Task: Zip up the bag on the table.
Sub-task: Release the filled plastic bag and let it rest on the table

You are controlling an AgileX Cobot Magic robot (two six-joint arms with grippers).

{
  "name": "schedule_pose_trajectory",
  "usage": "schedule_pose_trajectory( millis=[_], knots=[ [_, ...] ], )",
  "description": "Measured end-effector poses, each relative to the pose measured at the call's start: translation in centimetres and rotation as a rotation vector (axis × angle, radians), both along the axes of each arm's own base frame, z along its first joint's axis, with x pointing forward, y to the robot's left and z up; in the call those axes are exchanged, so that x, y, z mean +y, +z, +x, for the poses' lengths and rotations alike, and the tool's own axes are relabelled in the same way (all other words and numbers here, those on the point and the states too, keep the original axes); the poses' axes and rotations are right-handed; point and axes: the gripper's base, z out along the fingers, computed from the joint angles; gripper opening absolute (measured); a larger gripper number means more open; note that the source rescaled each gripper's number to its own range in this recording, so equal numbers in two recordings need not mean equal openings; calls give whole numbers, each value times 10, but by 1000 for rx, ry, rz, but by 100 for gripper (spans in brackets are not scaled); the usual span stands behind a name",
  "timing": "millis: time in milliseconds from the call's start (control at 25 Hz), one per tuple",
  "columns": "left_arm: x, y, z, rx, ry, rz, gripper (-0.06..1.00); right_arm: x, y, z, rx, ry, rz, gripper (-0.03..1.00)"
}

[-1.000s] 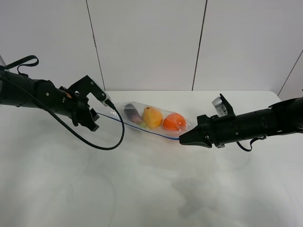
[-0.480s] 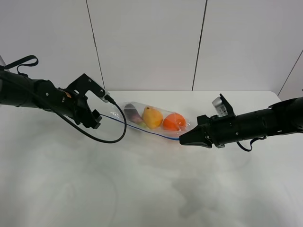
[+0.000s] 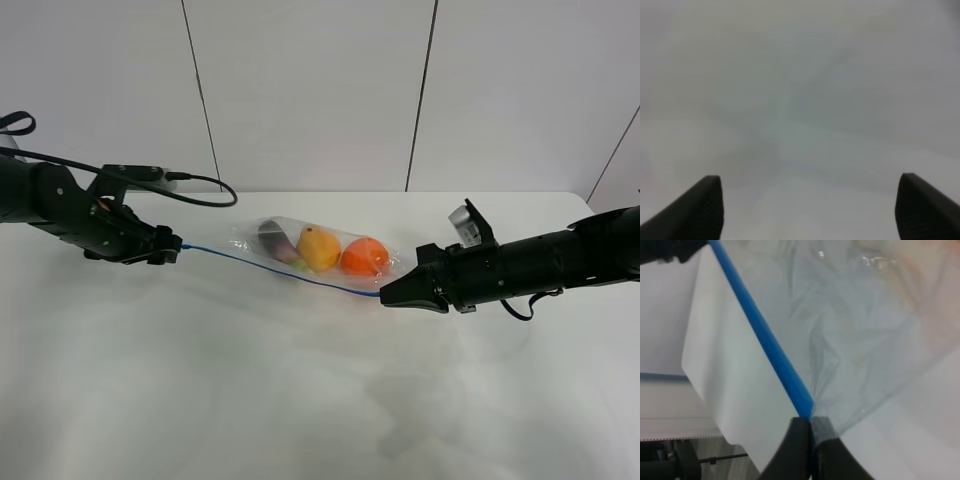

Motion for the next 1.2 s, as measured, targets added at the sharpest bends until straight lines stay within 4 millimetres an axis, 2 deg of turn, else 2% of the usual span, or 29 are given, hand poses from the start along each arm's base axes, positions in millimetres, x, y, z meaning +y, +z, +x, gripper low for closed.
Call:
schedule_pose_trajectory(
  millis=[280,400,880,1080,1200],
  knots=[
    [52,-7,-13,151,162,-28,100,0,0,0,-14,10,-7,0],
    [65,-4,-18,180,198,-33,100,0,0,0,-15,11,-7,0],
    [63,29,-27,245,187,-48,100,0,0,0,-17,12,-8,0],
    [60,68,-43,212,170,-46,100,0,0,0,-18,12,-9,0],
    [58,99,-56,131,156,-35,100,0,0,0,-18,12,-9,0]
  ],
)
